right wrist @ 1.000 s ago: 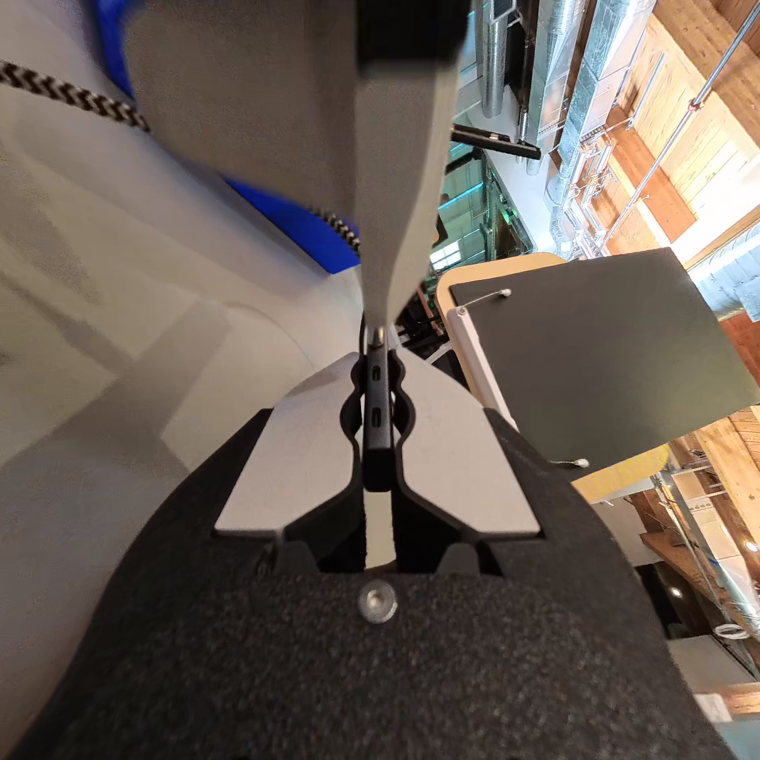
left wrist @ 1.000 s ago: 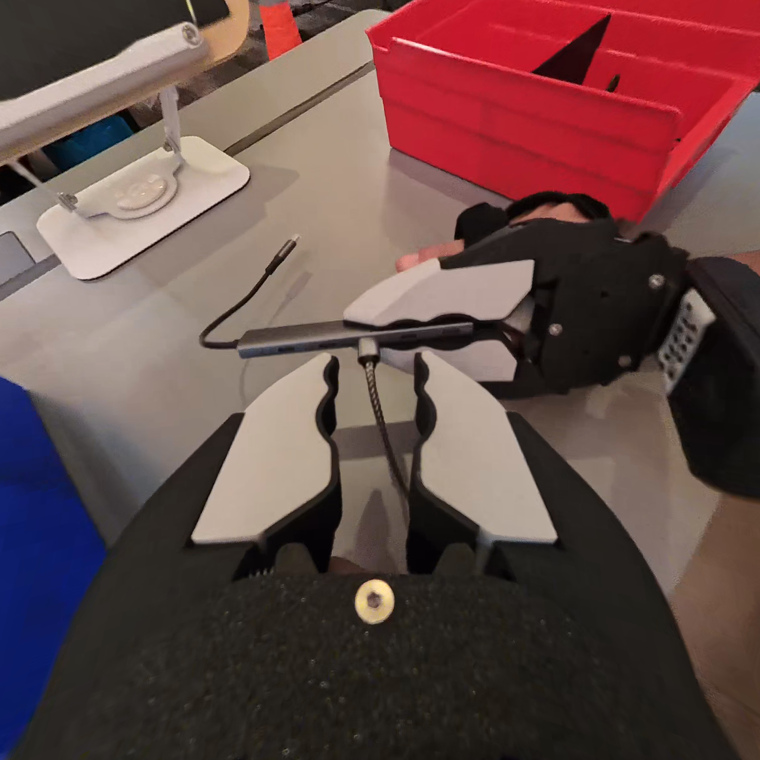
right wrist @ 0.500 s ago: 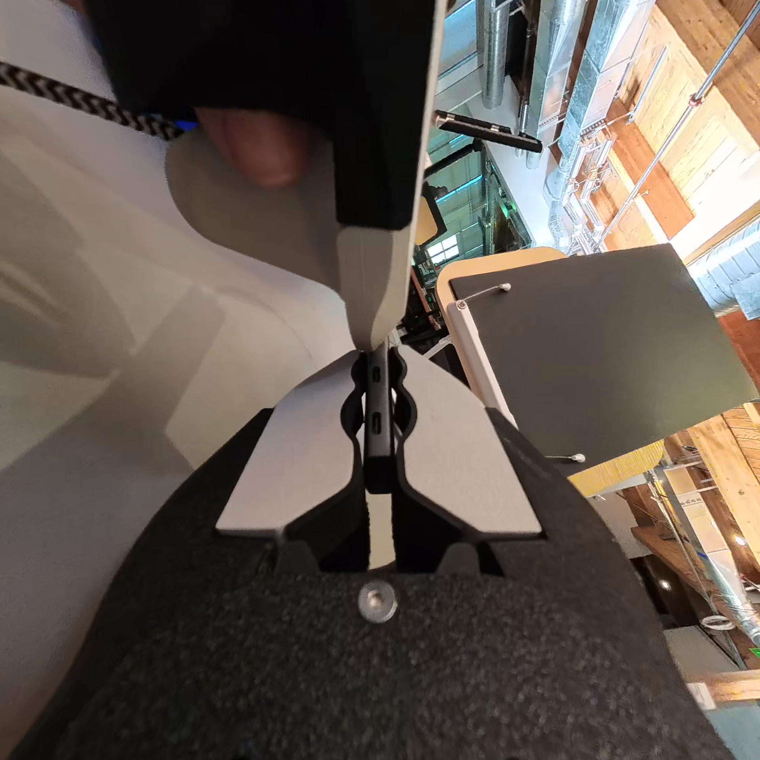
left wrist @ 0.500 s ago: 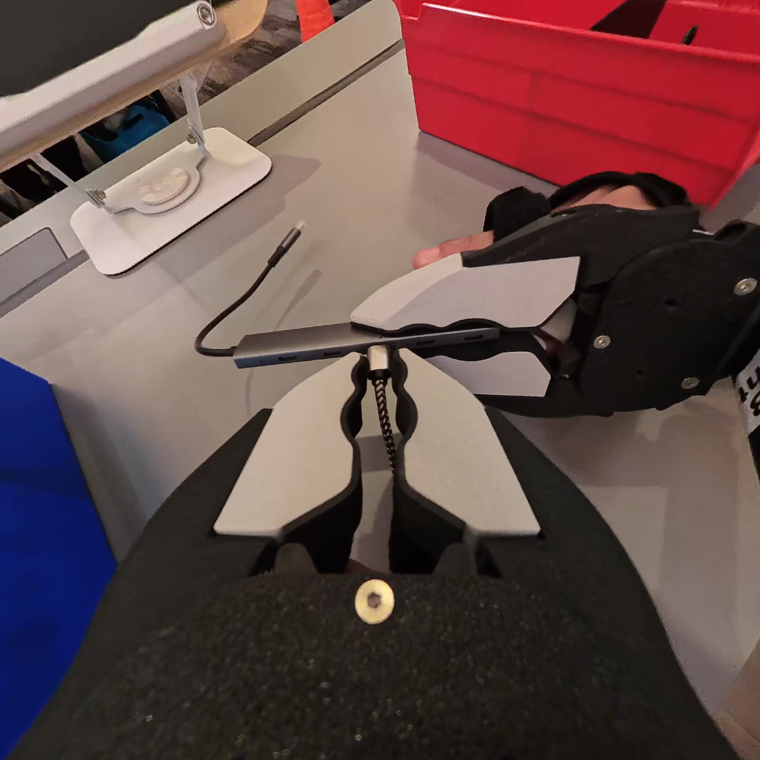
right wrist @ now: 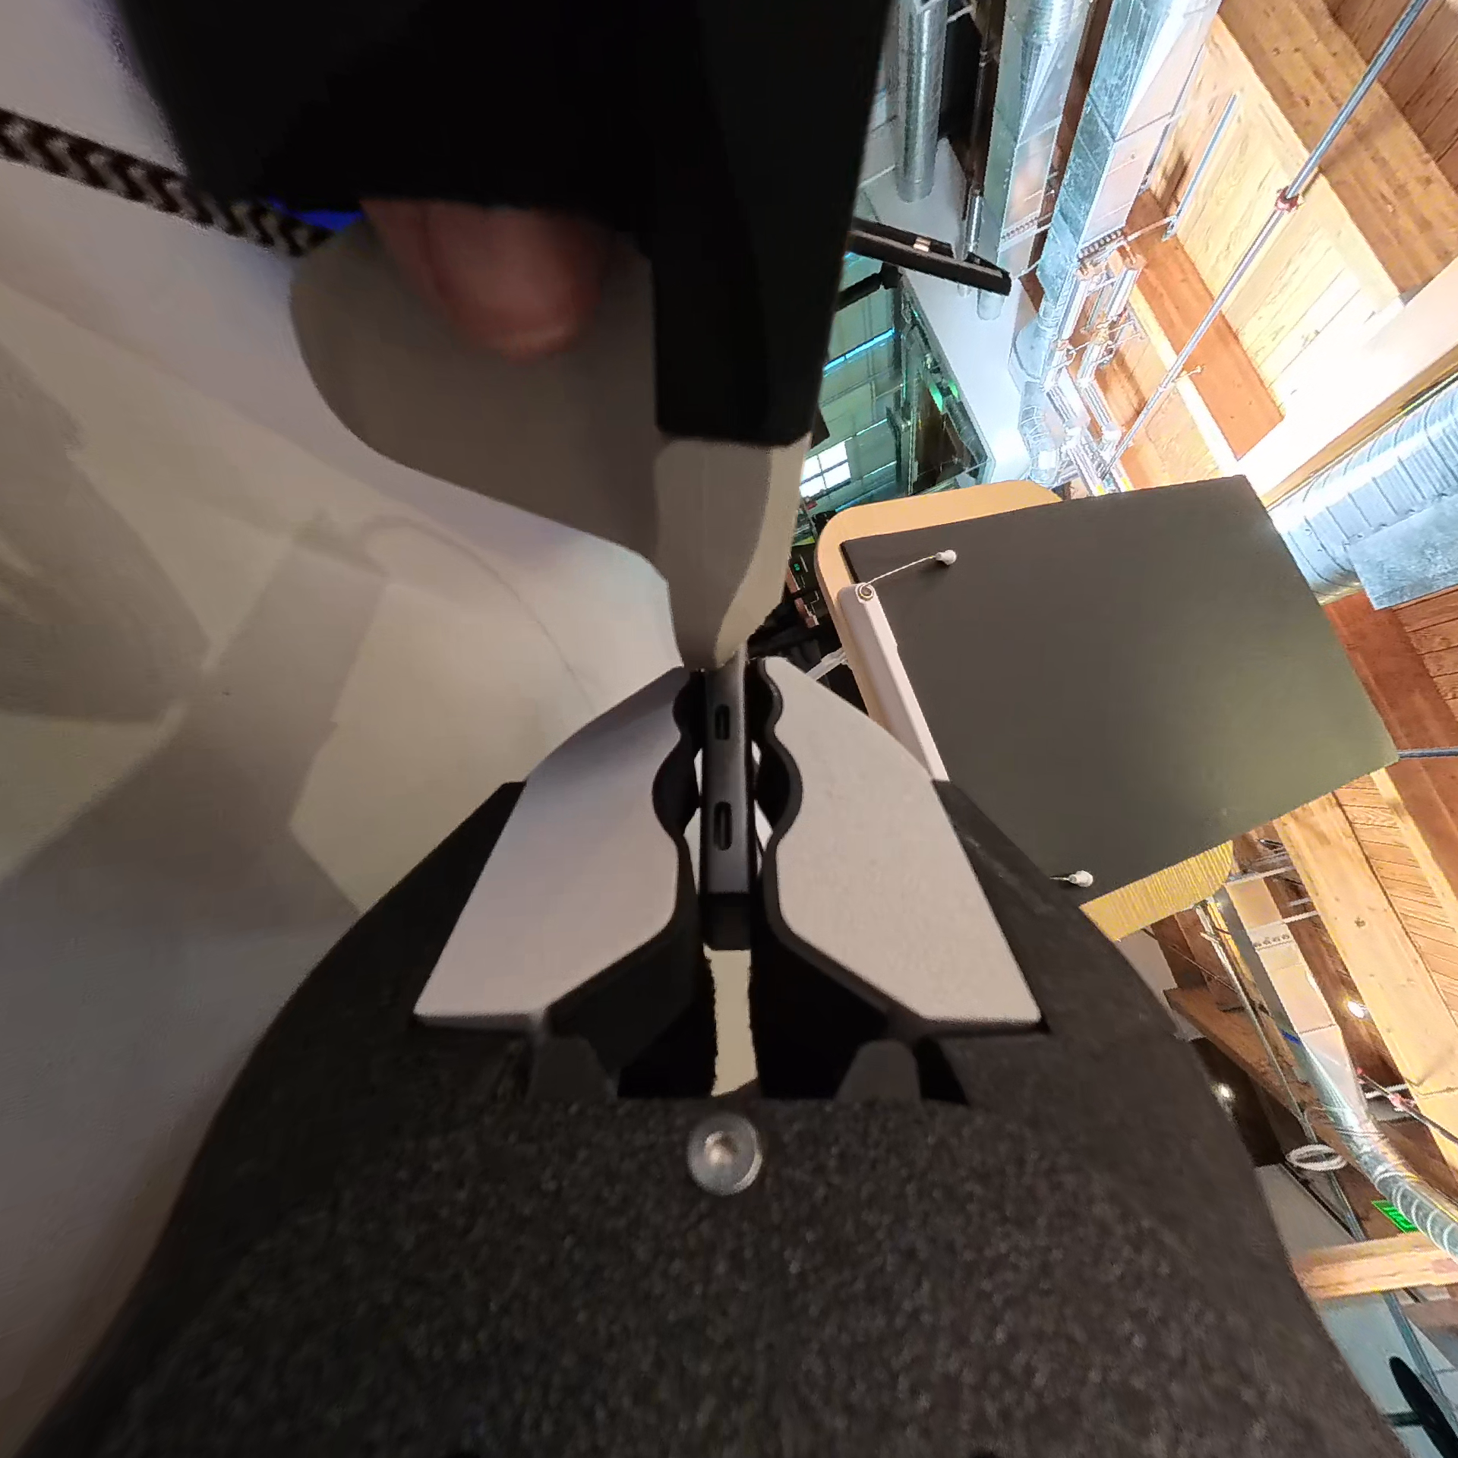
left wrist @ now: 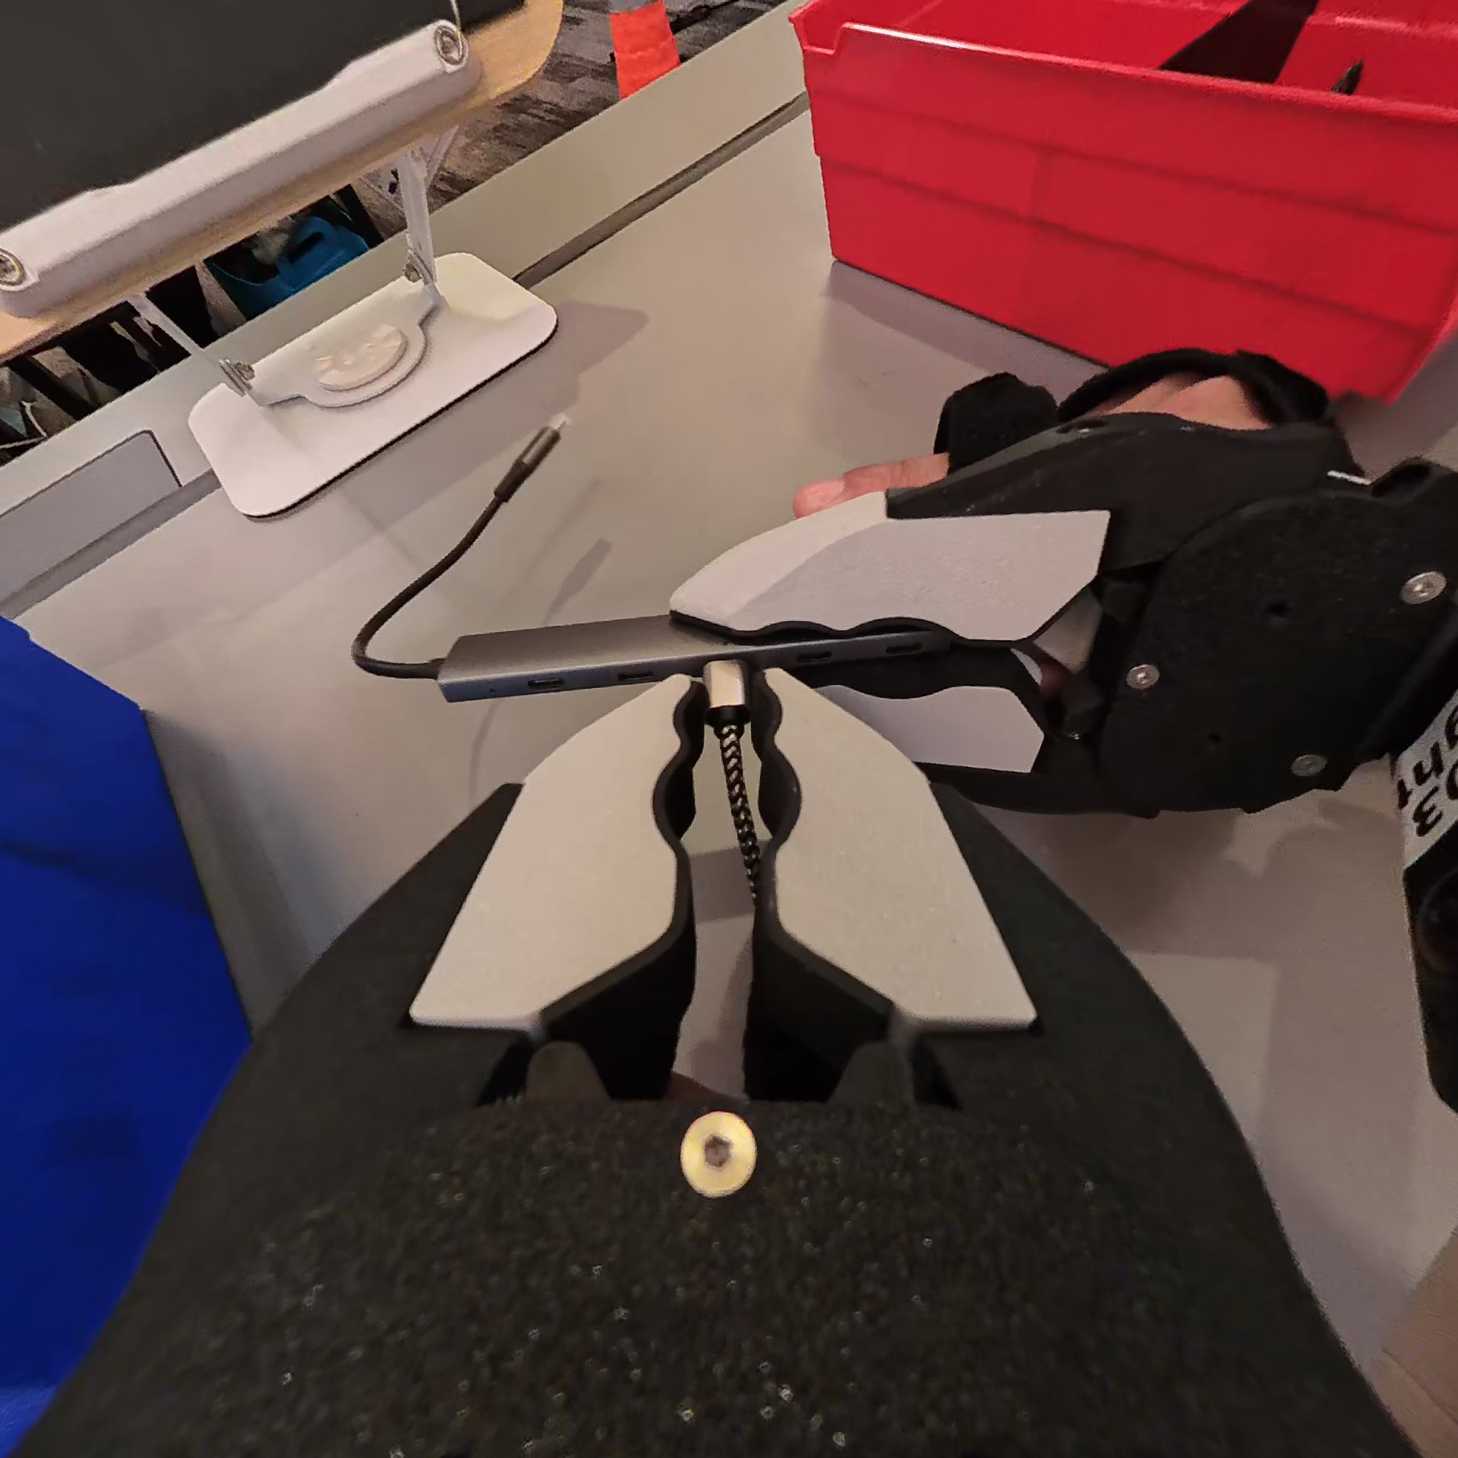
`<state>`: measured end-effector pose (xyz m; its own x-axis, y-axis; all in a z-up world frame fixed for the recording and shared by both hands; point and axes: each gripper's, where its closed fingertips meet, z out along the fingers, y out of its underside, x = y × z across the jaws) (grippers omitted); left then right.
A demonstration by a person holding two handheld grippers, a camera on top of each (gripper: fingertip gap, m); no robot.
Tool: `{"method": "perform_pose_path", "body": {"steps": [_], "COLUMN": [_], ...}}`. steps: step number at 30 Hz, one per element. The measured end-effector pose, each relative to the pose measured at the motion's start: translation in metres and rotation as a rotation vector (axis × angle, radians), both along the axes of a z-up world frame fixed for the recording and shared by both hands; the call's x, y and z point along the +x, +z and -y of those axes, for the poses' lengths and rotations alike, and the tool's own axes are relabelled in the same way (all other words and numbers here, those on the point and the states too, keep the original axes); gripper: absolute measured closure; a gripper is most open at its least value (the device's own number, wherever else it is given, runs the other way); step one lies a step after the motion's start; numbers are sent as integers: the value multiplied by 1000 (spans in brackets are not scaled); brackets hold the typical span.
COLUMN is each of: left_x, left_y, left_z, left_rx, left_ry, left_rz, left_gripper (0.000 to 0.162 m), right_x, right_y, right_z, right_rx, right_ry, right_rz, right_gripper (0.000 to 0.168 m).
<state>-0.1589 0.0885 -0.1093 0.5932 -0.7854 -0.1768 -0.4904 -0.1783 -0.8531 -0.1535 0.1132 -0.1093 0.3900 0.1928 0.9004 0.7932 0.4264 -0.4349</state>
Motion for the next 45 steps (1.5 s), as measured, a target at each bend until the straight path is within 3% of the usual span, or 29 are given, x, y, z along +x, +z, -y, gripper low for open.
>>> {"method": "perform_pose_path", "body": {"steps": [16, 22, 30, 39, 42, 43, 45], "left_x": [-3, -1, -4, -9, -34, -45, -49], "left_y": [1, 8, 4, -1, 35, 49, 57], "left_z": [6, 18, 28, 30, 14, 7, 10], "left_rx": [14, -134, -198, -184, -136, -104, -83], "left_ry": [-7, -207, -296, -308, -244, -226, -236], "left_rz": [-20, 113, 162, 80, 197, 214, 202], "left_gripper": [151, 151, 151, 151, 151, 151, 151], "right_x": [-3, -7, -12, -12, 20, 25, 18], "right_y": [0, 7, 4, -2, -5, 4, 2], "right_z": [2, 21, 29, 29, 4, 2, 5], "right_rx": [3, -28, 40, 25, -3, -13, 18], "right_ry": [5, 243, 263, 232, 81, 72, 79], "right_rz": [2, -93, -52, -3, 3, -75, -30], "right_gripper": [157, 158, 158, 157, 158, 158, 158]}}
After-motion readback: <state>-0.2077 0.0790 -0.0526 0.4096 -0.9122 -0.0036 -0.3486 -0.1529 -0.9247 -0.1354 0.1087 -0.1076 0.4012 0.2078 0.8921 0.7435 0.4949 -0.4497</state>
